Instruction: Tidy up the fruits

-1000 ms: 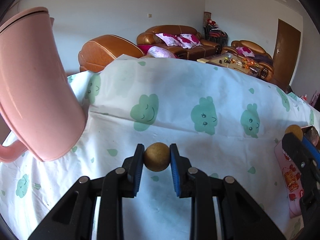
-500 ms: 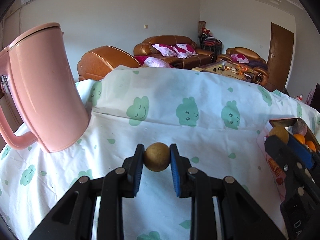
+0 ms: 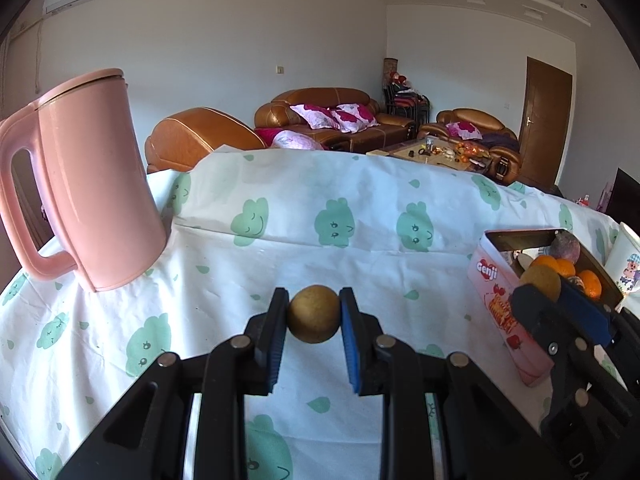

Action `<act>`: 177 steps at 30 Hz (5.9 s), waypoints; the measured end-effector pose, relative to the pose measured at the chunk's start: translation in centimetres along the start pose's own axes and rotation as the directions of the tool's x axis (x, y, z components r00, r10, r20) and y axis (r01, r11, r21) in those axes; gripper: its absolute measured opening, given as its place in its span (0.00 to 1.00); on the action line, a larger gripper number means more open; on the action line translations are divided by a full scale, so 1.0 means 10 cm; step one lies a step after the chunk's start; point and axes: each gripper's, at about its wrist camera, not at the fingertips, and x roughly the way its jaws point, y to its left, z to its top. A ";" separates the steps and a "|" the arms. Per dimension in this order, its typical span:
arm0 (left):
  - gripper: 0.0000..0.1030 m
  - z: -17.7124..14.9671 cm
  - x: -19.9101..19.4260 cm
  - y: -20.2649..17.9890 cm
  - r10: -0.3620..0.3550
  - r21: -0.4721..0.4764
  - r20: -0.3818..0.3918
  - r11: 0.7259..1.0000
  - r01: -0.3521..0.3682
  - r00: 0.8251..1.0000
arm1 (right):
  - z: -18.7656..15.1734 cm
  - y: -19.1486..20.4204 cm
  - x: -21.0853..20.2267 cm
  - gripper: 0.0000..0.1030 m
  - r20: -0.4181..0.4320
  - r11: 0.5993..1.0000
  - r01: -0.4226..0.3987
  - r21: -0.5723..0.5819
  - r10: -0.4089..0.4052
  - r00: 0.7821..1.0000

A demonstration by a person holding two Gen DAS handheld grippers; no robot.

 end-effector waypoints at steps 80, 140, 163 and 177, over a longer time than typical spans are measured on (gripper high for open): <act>0.26 0.29 0.40 -1.87 -0.166 0.090 -0.039 0.981 0.169 0.985 | 0.22 -1.98 0.24 0.30 -0.092 0.975 0.015 0.220 0.005 0.996; 1.00 -0.05 -0.44 -1.69 -0.094 0.153 0.203 0.986 0.063 0.975 | -0.04 -1.75 -0.81 0.80 0.290 0.930 0.256 0.264 -0.329 0.899; 1.00 -0.15 -0.67 -1.55 -0.121 0.131 0.244 0.987 0.091 0.962 | -0.15 -1.57 -1.10 0.85 0.353 0.920 0.297 0.254 -0.374 0.857; 1.00 -0.15 -0.67 -1.55 -0.121 0.131 0.243 0.987 0.091 0.962 | -0.14 -1.58 -1.10 0.86 0.352 0.920 0.296 0.255 -0.373 0.858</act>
